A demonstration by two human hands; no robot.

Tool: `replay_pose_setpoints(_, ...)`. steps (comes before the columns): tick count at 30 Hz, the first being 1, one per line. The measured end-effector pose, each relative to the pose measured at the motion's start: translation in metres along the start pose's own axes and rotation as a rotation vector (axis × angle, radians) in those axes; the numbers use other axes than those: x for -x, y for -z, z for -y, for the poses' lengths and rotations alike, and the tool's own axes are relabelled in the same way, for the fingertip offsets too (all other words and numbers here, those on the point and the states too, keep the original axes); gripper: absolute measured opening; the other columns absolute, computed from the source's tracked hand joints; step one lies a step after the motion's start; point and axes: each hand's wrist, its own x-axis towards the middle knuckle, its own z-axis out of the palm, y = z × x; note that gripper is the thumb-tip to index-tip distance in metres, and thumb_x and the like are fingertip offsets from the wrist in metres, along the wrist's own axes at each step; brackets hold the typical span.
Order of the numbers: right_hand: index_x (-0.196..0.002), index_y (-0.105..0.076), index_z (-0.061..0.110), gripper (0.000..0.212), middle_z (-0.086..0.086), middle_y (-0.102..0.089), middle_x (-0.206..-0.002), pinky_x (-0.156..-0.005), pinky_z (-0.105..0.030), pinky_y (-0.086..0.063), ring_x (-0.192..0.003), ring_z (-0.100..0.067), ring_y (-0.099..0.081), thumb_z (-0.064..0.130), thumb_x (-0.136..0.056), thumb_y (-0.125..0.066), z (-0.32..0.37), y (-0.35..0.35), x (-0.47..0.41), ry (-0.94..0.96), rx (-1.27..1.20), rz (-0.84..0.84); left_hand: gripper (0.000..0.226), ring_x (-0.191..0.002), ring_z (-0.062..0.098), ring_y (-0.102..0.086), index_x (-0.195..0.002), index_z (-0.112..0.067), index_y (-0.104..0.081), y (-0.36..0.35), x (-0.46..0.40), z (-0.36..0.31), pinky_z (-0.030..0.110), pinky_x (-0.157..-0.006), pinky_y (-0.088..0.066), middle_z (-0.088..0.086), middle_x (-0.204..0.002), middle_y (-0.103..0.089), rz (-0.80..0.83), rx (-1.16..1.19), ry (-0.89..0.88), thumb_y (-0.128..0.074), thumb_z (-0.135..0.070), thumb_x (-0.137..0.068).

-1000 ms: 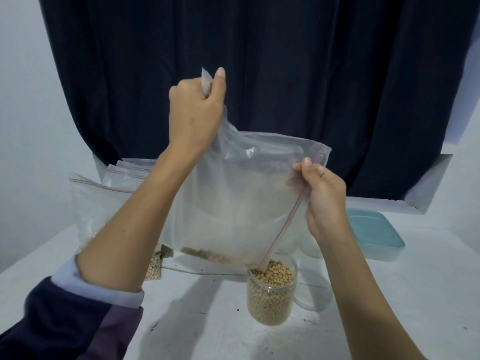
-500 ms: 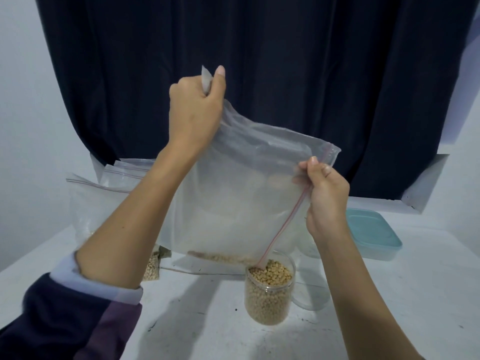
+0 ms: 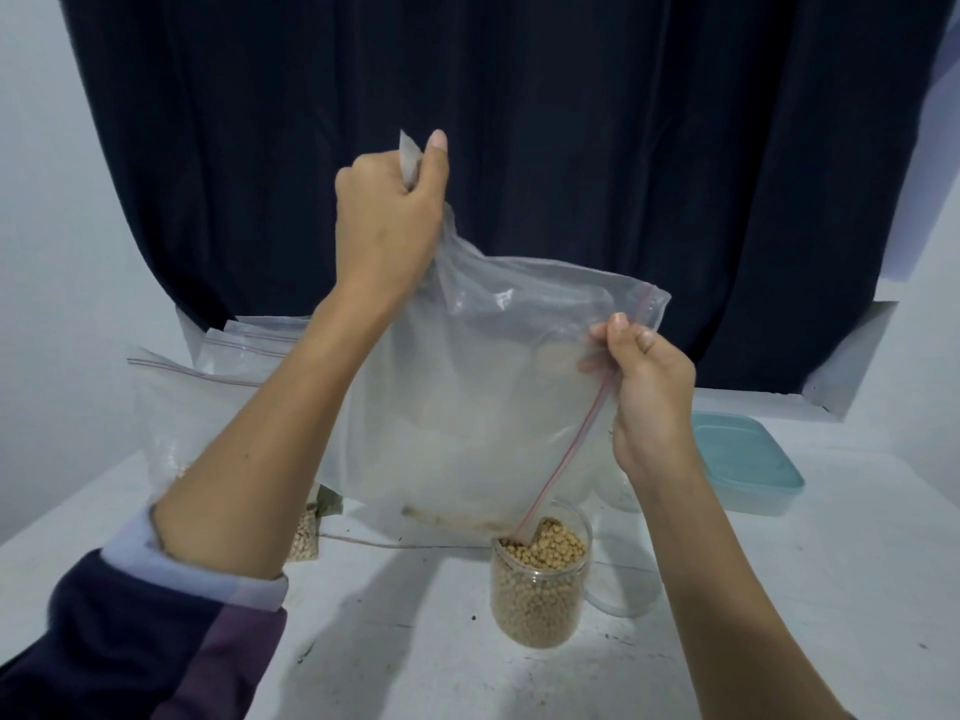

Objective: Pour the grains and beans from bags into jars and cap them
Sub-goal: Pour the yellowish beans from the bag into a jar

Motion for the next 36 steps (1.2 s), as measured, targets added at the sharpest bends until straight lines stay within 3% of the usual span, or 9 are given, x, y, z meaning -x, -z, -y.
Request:
replay_pose_setpoints(11,-0.075,-0.064,0.013,0.027,0.012,-0.066,-0.06,-0.079,-0.022,-0.05,-0.056,0.001,-0.06,0.015,-0.098,-0.05,-0.004,0.001,-0.003,0.005,-0.04,0.023,0.059,-0.035,0.008,-0.025,-0.046,-0.021,-0.019,-0.003,0.002,0.003,0.015,-0.042,-0.019,-0.013,-0.032,-0.025,0.001,0.013,0.014,-0.05,-0.026,-0.097)
replay_pose_setpoints(16,-0.075,-0.063,0.011,0.028,0.01,-0.066,-0.064,-0.078,-0.027,-0.049,-0.054,-0.002,-0.06,0.013,-0.099,-0.049,-0.01,0.004,-0.004,-0.006,-0.115,-0.005,0.057,-0.041,0.006,-0.023,-0.053,-0.02,-0.019,0.004,0.002,0.007,0.016,-0.046,-0.022,-0.012,-0.041,-0.024,0.083,0.044,0.058,-0.054,-0.04,-0.094)
replay_pose_setpoints(23,-0.075,-0.062,0.011,0.027,0.01,-0.066,-0.062,-0.071,-0.02,-0.05,-0.053,-0.003,-0.059,0.012,-0.099,-0.049,-0.014,0.003,-0.007,-0.035,-0.194,0.009,0.034,-0.068,0.001,-0.051,-0.078,-0.013,-0.051,0.021,0.008,0.023,0.016,-0.067,-0.045,-0.012,-0.071,-0.051,0.204,0.049,0.081,-0.058,-0.044,-0.091)
replay_pose_setpoints(27,-0.076,-0.063,0.01,0.026,0.009,-0.066,-0.062,-0.071,-0.02,-0.05,-0.053,-0.003,-0.059,0.012,-0.098,-0.049,-0.016,0.001,-0.008,-0.06,-0.21,0.019,0.019,-0.083,0.004,-0.055,-0.092,-0.018,-0.053,0.033,0.01,0.029,0.02,-0.072,-0.048,-0.01,-0.088,-0.055,0.345,0.123,0.113,-0.058,-0.023,-0.075)
replay_pose_setpoints(30,-0.076,-0.063,0.01,0.026,0.009,-0.066,-0.062,-0.071,-0.02,-0.051,-0.054,-0.004,-0.059,0.012,-0.098,-0.049,-0.018,0.001,-0.009,-0.069,-0.213,0.027,0.054,-0.088,0.011,-0.047,-0.106,-0.024,-0.04,0.044,0.009,0.035,0.024,-0.068,-0.043,0.0,-0.099,-0.043,0.521,0.119,0.18,-0.047,-0.007,-0.056)
replay_pose_setpoints(33,-0.074,-0.063,0.01,0.028,0.008,-0.066,-0.062,-0.071,-0.02,-0.051,-0.054,-0.004,-0.059,0.012,-0.098,-0.049,-0.018,0.003,-0.01,-0.073,-0.211,0.026,0.071,-0.084,0.022,-0.046,-0.119,-0.033,-0.027,0.054,0.006,0.043,0.037,-0.068,-0.04,0.005,-0.101,-0.039,0.648,-0.001,0.239,-0.052,0.005,-0.065)
replay_pose_setpoints(36,-0.074,-0.063,0.009,0.028,0.009,-0.065,-0.063,-0.068,-0.018,-0.051,-0.056,-0.002,-0.06,0.012,-0.098,-0.05,-0.018,0.007,-0.013,-0.085,-0.239,0.015,0.064,-0.095,0.007,-0.061,-0.124,-0.024,-0.042,0.057,0.008,0.051,0.023,-0.08,-0.051,-0.007,-0.108,-0.057,0.597,0.03,0.279,-0.062,0.013,-0.077)
